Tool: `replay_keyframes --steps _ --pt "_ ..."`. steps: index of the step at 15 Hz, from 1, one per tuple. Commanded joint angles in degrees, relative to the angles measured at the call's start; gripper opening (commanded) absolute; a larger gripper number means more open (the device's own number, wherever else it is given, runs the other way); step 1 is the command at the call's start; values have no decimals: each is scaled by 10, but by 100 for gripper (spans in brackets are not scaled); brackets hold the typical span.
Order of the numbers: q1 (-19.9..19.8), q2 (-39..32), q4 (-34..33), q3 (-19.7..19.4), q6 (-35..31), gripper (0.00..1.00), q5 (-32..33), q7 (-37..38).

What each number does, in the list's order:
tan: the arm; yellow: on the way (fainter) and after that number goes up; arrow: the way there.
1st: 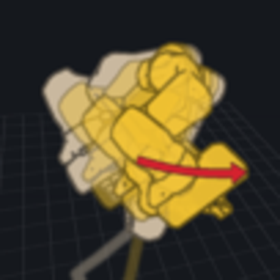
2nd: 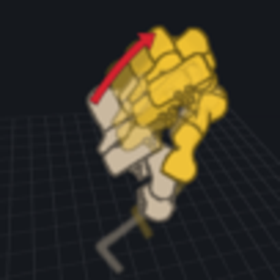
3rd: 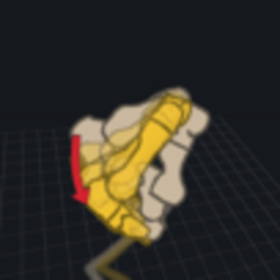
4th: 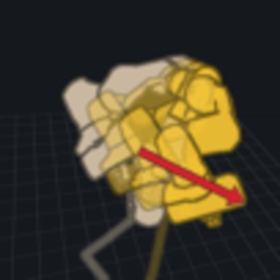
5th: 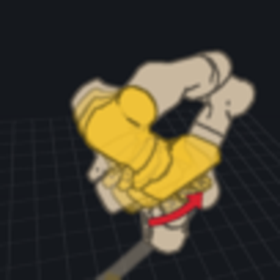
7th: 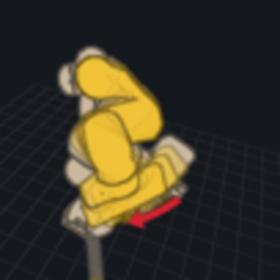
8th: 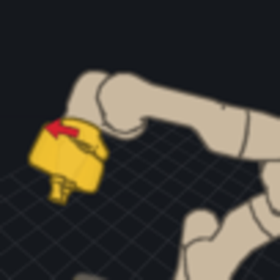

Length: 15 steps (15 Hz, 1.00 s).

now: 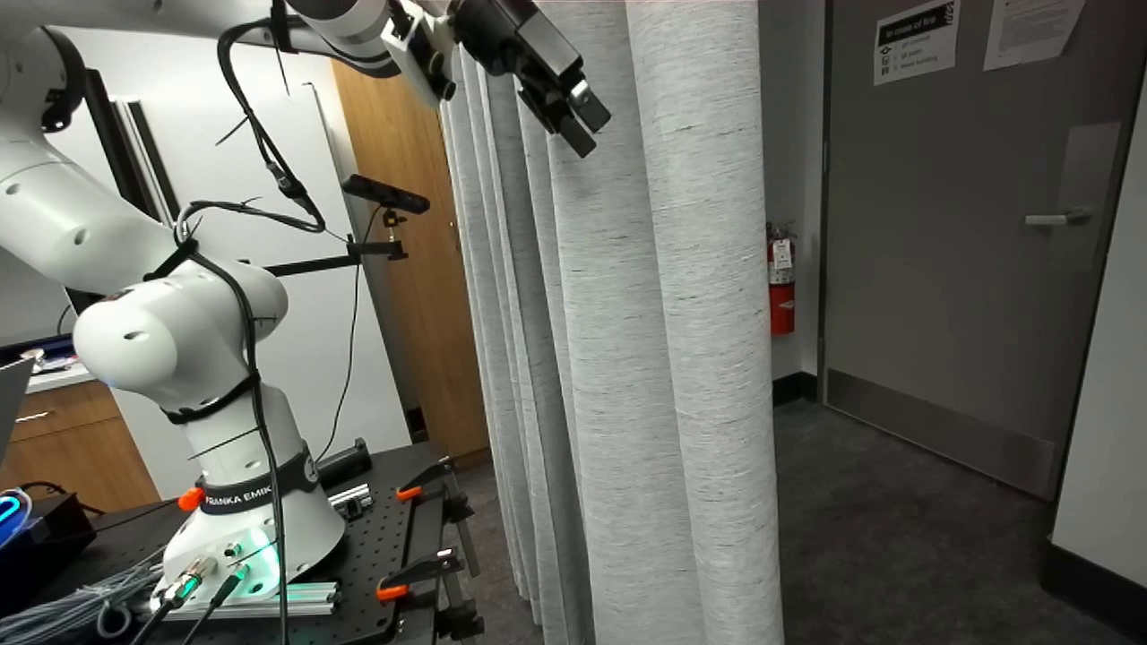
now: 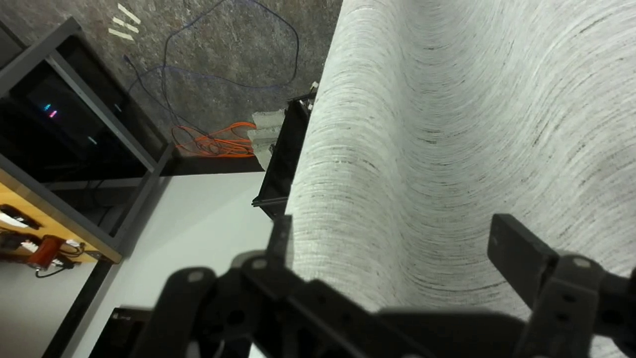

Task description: Draw the light grey curtain closed

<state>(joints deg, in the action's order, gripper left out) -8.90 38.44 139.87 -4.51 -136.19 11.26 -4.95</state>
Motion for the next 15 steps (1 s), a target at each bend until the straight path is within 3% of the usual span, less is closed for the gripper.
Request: replay_keyframes --steps 1,9,15 --pt "-19 -10 -10 15 -41 100 27 30" --pt "-55 -73 -63 0 -327 100 18 57" --pt "-14 -113 -117 -21 -463 100 -16 24"
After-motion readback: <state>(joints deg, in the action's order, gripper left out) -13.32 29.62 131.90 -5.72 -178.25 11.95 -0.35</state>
